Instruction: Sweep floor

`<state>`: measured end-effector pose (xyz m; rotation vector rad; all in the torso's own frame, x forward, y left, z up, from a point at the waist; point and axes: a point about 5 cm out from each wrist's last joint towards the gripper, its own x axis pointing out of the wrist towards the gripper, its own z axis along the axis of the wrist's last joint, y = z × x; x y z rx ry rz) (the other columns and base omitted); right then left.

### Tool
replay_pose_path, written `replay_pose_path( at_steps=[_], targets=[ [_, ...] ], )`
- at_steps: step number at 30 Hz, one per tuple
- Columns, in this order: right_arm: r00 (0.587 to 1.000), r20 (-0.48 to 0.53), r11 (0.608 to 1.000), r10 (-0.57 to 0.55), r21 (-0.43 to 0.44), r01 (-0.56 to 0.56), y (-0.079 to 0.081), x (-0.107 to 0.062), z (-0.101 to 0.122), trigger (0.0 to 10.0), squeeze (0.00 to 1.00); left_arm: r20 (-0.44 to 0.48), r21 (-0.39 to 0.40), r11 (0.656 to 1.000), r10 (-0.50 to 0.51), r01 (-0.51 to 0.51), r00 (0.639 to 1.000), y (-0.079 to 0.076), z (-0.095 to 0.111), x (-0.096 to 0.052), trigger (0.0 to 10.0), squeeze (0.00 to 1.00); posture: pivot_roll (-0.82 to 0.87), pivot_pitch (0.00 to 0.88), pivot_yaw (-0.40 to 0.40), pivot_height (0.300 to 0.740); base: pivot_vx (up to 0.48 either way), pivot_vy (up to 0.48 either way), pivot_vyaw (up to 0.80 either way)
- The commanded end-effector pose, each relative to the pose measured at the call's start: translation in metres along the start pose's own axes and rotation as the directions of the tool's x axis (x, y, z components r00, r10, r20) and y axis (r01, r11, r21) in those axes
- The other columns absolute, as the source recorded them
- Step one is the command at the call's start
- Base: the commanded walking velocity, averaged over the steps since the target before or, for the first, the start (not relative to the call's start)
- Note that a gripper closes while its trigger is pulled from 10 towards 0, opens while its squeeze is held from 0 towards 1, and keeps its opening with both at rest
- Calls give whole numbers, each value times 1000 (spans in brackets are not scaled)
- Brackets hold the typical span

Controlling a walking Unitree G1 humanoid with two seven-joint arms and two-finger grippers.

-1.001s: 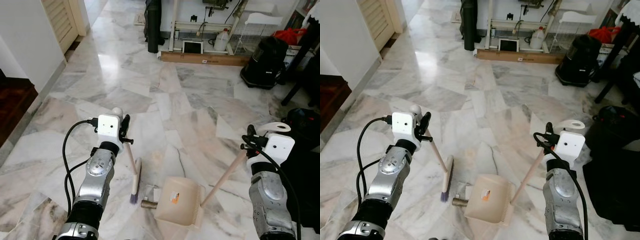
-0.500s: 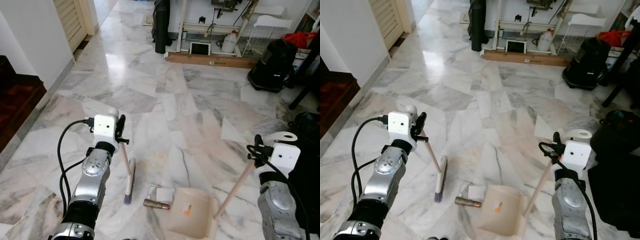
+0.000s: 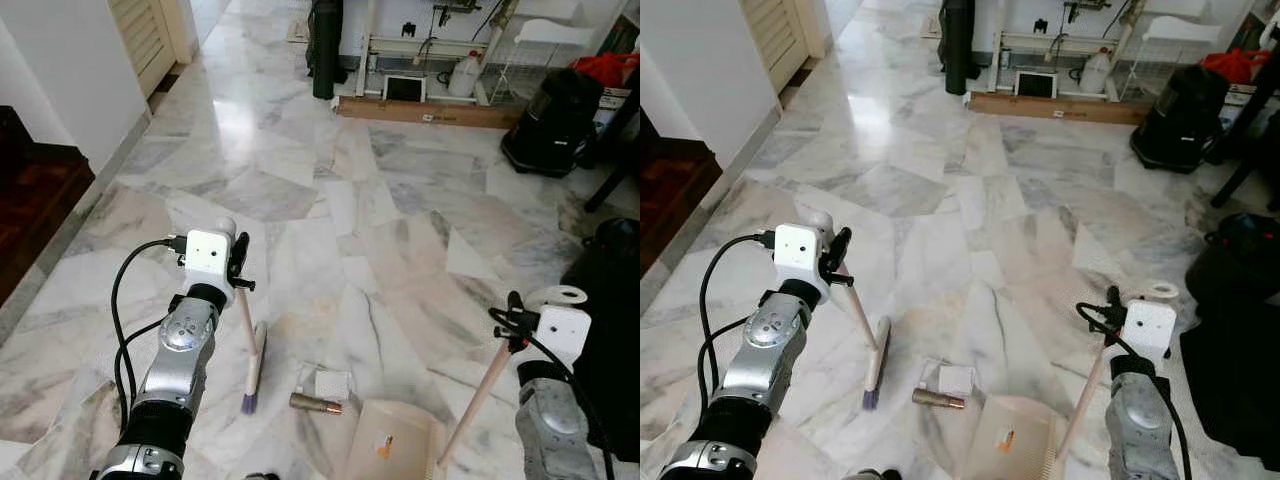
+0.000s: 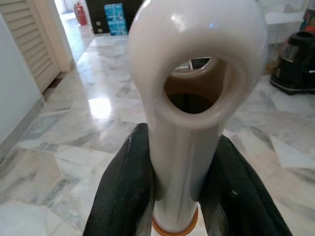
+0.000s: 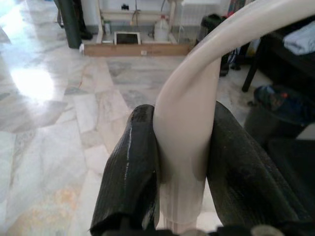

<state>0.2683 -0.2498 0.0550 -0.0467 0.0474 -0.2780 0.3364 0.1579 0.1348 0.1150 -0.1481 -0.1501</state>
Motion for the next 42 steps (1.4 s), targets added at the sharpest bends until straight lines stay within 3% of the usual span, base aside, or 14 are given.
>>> replay_pose_path(
  at_steps=[1,6,14,28,42],
  targets=[
    [1000,13,1000,-13,6,13,-1,1,0,10000,0,-7,15,999,-40,40,999,-2,3,4,10000,0,63,163,-12,740,0,0,0],
    [1000,-2,1000,-2,13,2,6,-2,-6,10000,0,-47,42,997,-68,70,997,-4,-2,3,10000,0,68,171,-6,740,0,0,0],
    [1000,7,1000,15,24,-15,12,-5,-10,10000,0,-39,10,996,-89,90,995,-9,2,6,10000,0,71,180,-2,740,0,0,0],
    [999,-33,1000,20,7,-19,10,-12,-23,10000,0,-32,7,995,-96,96,995,-10,4,7,10000,0,76,189,-2,740,0,0,0],
    [999,-10,999,36,1,-36,14,-10,-19,10000,0,-12,-65,985,-164,163,986,-22,7,9,10000,0,70,190,-2,740,0,0,0]
  ],
)
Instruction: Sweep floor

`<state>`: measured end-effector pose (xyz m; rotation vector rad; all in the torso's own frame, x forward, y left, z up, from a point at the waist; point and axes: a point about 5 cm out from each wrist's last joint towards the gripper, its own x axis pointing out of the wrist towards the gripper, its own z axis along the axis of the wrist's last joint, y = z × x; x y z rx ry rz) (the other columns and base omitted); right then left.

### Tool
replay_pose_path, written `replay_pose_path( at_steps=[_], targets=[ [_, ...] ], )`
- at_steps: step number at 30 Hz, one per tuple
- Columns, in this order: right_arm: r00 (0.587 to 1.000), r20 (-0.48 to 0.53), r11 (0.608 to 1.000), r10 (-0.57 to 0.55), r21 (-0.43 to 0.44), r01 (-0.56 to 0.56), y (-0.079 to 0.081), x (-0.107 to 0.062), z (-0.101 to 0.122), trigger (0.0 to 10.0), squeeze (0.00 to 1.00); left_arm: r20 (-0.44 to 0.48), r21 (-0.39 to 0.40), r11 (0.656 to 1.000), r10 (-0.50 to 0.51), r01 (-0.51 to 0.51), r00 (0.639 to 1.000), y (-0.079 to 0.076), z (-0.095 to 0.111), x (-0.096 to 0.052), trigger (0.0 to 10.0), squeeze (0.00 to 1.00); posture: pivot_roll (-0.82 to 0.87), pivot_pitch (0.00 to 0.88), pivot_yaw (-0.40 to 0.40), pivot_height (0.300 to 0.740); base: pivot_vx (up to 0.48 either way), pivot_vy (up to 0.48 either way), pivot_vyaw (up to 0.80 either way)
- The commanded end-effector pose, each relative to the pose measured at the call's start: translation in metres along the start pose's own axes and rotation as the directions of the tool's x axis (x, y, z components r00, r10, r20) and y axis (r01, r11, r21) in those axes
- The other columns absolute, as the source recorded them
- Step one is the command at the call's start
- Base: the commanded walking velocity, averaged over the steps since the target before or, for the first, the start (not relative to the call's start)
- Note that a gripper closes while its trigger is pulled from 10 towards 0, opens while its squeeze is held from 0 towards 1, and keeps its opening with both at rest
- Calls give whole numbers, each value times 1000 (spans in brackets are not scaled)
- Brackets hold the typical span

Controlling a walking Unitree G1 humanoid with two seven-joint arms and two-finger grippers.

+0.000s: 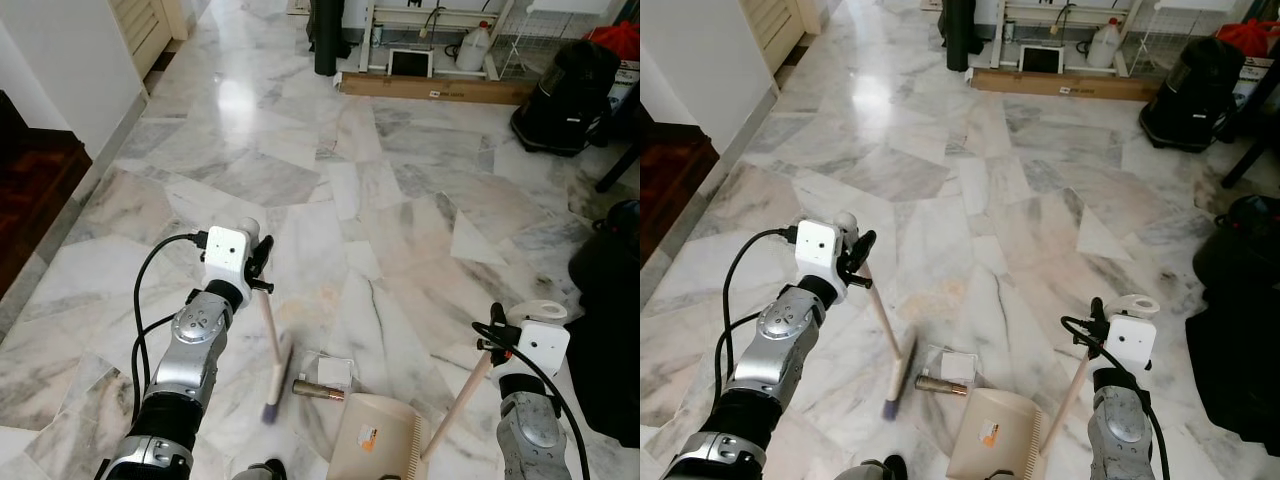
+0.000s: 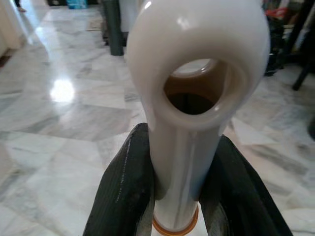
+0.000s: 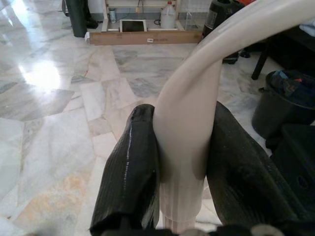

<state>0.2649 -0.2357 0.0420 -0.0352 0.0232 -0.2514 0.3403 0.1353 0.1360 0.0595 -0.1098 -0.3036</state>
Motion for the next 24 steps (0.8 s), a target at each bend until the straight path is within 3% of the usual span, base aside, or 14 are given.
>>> replay_pose_path(
  at_steps=[1,9,17,24],
  targets=[
    [999,-31,1000,11,-13,-11,1,-3,-6,10000,0,1,4,1000,-22,22,1000,-1,4,1,10000,0,70,190,-2,740,0,0,0],
    [1000,-22,1000,15,-15,-15,1,-1,-4,10000,0,-50,28,997,-72,74,996,-2,-2,-2,10000,0,71,188,-3,740,0,0,0],
    [1000,-22,1000,17,-19,-17,0,1,-3,10000,0,-98,107,994,17,-7,995,24,-8,-11,10000,0,76,183,-4,740,0,0,0],
    [1000,-20,1000,19,-19,-19,1,3,-1,10000,0,-118,115,993,3,10,993,27,-8,-14,10000,0,75,175,-1,740,0,0,0]
  ],
)
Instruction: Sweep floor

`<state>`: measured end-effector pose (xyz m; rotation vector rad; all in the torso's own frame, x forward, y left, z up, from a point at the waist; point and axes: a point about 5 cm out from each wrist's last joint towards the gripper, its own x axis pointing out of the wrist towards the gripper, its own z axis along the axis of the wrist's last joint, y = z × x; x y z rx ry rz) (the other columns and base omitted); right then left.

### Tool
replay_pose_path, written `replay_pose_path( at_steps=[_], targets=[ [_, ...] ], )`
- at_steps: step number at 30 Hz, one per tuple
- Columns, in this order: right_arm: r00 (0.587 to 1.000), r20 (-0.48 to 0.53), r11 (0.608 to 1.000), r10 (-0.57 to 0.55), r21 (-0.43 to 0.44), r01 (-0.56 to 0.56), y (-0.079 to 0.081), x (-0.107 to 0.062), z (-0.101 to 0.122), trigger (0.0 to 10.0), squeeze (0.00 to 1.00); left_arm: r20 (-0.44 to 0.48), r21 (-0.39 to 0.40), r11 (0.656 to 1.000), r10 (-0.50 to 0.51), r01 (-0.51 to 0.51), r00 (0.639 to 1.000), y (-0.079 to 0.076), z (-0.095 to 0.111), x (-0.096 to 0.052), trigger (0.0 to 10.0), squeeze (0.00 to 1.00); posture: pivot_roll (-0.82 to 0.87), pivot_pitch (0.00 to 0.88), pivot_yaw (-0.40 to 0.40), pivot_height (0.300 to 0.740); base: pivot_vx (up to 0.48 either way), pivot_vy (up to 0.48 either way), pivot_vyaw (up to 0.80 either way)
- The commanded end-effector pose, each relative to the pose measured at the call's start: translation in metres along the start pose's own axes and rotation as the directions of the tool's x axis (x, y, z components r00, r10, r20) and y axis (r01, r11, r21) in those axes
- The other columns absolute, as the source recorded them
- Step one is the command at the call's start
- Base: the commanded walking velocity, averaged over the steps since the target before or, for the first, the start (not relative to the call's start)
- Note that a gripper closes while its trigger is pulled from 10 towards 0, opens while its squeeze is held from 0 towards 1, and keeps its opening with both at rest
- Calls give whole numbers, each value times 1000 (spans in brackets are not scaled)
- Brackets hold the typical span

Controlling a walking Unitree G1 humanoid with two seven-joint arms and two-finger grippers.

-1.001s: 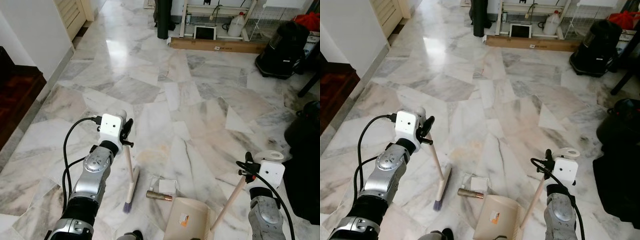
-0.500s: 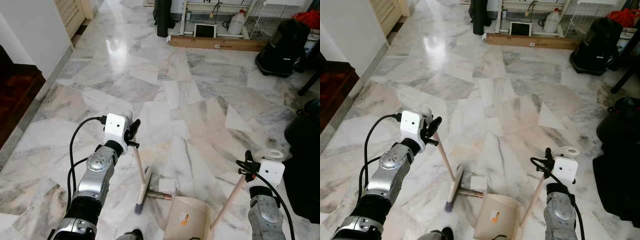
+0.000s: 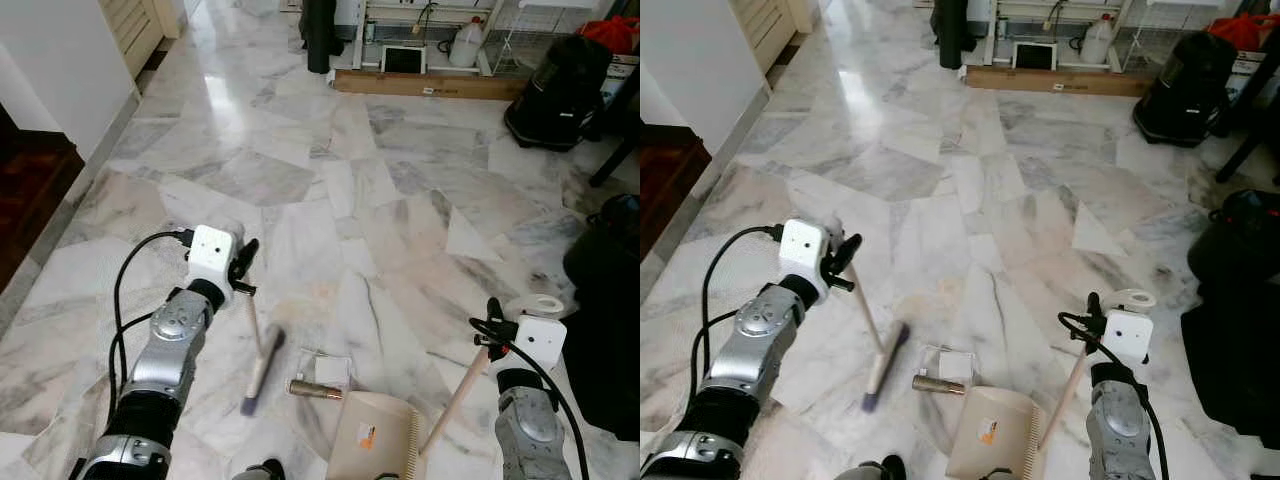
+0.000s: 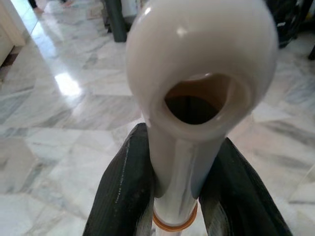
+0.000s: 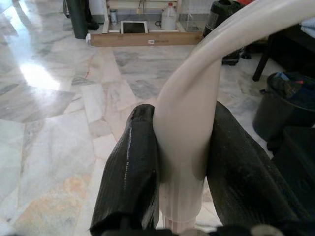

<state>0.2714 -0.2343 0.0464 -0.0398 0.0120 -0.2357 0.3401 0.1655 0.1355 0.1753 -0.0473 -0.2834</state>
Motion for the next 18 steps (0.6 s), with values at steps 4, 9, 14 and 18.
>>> replay_pose_path(
  at_steps=[4,9,14,18],
  targets=[
    [1000,-28,1000,4,-16,-5,-1,-2,-5,10000,0,-52,9,999,-39,39,998,-6,-9,-4,10000,0,74,171,-2,740,0,0,0],
    [1000,-23,1000,4,-21,-5,-2,0,-4,10000,0,-53,-16,997,-73,73,996,-15,-9,-1,10000,0,66,157,0,740,0,0,0],
    [1000,-19,1000,1,-25,-1,-5,1,-2,10000,0,-60,-44,994,-103,100,993,-19,-9,0,10000,0,66,149,2,740,0,0,0],
    [1000,-16,1000,0,-25,0,-5,1,-2,10000,0,-69,-55,988,-150,146,986,-20,-7,0,10000,0,70,145,3,740,0,0,0]
  ],
)
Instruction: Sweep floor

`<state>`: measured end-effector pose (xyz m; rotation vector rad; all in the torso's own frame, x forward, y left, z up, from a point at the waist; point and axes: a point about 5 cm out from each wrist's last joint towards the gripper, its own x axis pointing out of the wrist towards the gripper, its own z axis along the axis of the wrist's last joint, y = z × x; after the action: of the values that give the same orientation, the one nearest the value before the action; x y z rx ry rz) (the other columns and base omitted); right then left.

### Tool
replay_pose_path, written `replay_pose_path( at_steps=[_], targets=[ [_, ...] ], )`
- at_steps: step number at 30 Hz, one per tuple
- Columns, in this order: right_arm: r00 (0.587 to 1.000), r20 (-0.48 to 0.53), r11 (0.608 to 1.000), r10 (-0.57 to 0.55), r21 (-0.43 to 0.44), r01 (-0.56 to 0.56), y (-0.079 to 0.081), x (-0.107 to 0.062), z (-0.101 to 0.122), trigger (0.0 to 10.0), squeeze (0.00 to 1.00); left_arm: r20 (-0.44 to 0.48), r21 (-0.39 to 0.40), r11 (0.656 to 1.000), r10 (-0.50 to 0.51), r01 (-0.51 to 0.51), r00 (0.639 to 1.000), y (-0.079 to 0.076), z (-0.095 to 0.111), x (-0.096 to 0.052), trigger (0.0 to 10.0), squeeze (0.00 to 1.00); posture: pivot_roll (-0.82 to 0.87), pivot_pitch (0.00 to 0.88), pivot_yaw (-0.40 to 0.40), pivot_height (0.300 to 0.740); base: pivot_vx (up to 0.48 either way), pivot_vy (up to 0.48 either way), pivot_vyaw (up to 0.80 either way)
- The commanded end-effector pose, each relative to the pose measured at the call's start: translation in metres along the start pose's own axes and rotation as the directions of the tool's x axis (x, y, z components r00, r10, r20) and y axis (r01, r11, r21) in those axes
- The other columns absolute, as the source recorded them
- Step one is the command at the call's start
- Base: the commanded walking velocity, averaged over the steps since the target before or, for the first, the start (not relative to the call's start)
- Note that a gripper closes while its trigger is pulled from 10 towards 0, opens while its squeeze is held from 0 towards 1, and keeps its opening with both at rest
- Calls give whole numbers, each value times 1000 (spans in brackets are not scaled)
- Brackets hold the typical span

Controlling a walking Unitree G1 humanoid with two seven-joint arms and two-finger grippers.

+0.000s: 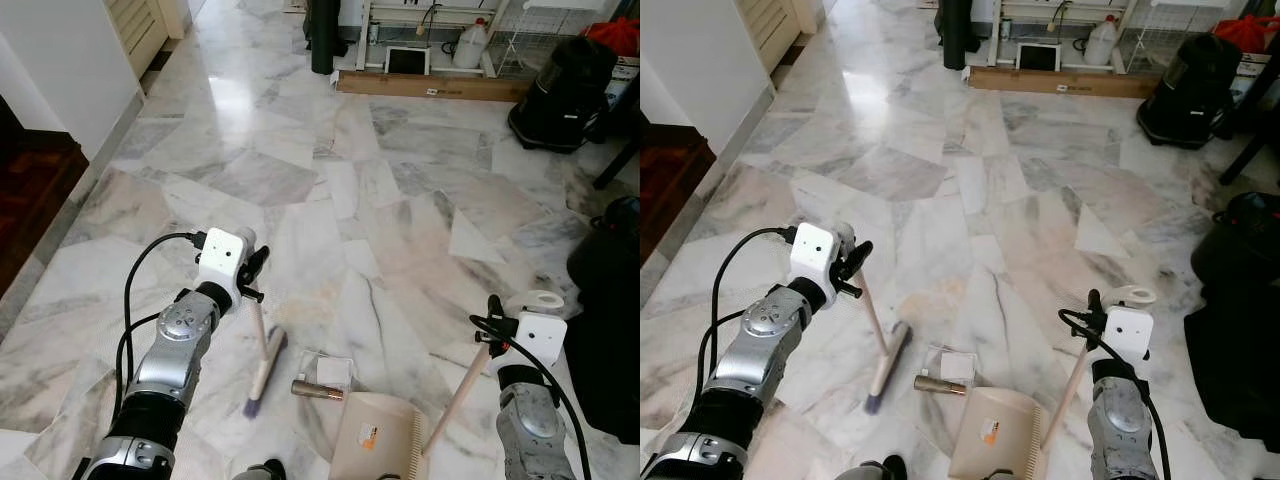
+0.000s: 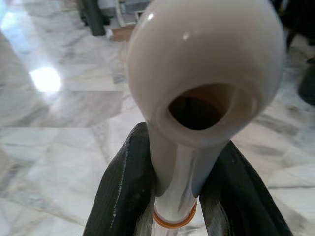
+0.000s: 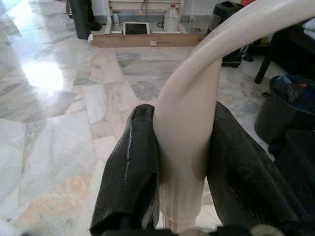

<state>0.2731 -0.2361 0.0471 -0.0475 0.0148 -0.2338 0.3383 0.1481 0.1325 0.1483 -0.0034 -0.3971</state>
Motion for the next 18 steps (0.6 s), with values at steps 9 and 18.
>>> replay_pose_path(
  at_steps=[9,18],
  targets=[
    [1000,-11,1000,1,-13,-1,-1,1,-1,10000,0,-109,8,992,-126,128,986,-4,-10,-6,10000,0,76,149,1,740,0,0,0],
    [1000,-8,1000,0,-13,0,-2,2,-1,10000,0,-122,-21,980,-197,196,973,-10,-8,-7,10000,0,77,147,-1,740,0,0,0]
  ],
)
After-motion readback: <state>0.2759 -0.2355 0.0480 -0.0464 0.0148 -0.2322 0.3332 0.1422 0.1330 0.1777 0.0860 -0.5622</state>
